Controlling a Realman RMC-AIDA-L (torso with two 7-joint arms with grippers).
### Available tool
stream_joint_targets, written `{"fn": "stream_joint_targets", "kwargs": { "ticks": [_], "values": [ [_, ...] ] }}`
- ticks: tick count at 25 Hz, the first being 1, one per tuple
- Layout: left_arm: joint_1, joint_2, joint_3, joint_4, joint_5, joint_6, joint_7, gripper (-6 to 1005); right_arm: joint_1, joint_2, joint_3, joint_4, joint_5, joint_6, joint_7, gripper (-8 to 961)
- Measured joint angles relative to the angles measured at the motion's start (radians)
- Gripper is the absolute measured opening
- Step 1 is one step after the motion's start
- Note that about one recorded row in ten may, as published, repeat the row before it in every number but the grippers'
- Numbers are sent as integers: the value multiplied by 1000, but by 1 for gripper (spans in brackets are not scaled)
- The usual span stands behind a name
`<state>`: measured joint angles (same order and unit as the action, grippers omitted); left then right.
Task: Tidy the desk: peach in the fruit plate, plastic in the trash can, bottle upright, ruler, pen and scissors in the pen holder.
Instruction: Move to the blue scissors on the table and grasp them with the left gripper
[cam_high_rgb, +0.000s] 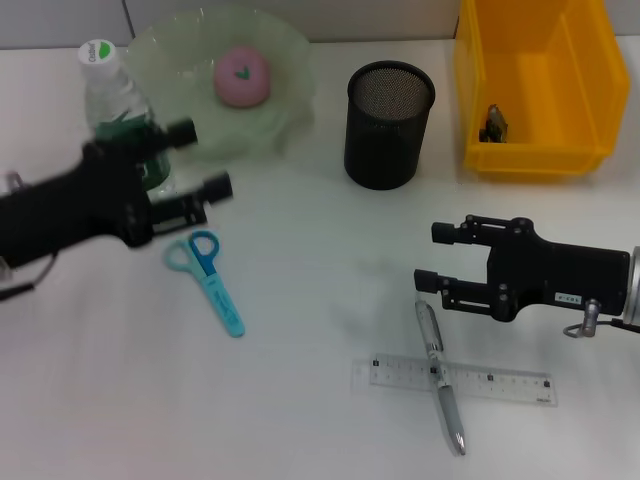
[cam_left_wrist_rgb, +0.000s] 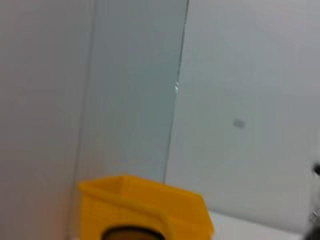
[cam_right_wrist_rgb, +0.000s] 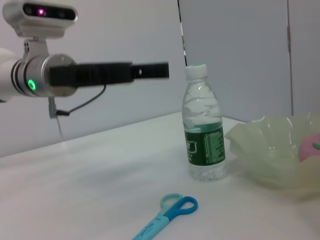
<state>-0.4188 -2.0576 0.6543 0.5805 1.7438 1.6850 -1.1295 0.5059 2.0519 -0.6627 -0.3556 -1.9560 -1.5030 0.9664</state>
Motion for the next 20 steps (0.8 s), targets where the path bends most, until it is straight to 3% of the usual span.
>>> {"fn": "stream_joint_targets", "kwargs": {
  "ticks": [20],
  "values": [
    [-8,-11,61,-232,68,-170,204,802,-4,2,0,0,-3,6,-2,664]
  ]
}}
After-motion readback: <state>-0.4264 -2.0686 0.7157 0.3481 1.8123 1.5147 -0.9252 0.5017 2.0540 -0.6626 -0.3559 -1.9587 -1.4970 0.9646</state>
